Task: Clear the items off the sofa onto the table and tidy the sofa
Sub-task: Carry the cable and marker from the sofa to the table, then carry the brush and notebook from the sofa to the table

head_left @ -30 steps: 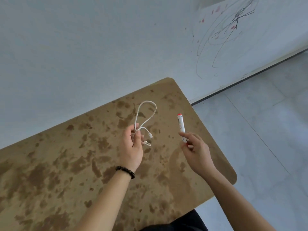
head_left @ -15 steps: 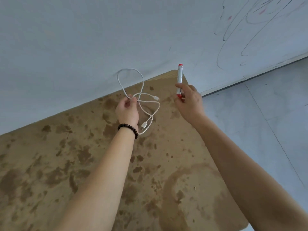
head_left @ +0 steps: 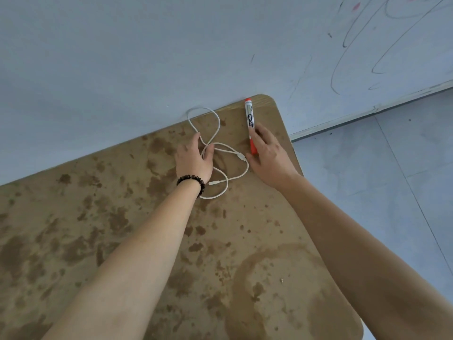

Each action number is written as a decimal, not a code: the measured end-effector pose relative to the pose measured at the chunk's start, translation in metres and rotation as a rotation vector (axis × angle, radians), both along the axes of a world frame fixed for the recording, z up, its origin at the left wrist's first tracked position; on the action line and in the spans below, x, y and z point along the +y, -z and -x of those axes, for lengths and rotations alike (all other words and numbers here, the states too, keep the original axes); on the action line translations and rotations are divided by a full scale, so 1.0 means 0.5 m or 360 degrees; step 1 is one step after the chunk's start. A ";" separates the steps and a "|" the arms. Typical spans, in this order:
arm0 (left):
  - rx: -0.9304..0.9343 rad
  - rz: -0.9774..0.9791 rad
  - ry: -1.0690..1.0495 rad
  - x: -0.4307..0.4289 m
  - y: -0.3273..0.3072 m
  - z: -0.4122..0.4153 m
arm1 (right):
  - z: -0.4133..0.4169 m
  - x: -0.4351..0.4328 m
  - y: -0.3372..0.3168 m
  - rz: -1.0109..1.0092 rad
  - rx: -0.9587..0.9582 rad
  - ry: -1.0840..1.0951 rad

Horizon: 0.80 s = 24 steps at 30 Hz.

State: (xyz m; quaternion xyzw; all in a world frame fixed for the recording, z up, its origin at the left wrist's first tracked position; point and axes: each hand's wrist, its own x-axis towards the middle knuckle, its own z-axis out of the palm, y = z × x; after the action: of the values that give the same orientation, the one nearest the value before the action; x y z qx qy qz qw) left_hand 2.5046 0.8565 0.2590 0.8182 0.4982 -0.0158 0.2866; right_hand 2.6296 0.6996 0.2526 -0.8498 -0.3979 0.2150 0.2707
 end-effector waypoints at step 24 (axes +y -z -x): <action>-0.0629 0.0158 -0.1170 -0.506 -0.370 0.709 | 0.532 -0.329 -0.248 -0.0085 0.0782 -0.0104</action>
State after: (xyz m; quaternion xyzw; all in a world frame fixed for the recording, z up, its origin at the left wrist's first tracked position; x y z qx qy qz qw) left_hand 2.1503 0.6033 0.4438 0.5585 0.6910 0.2209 0.4022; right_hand 2.3638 0.5350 0.3765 -0.7512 -0.3530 0.4133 0.3745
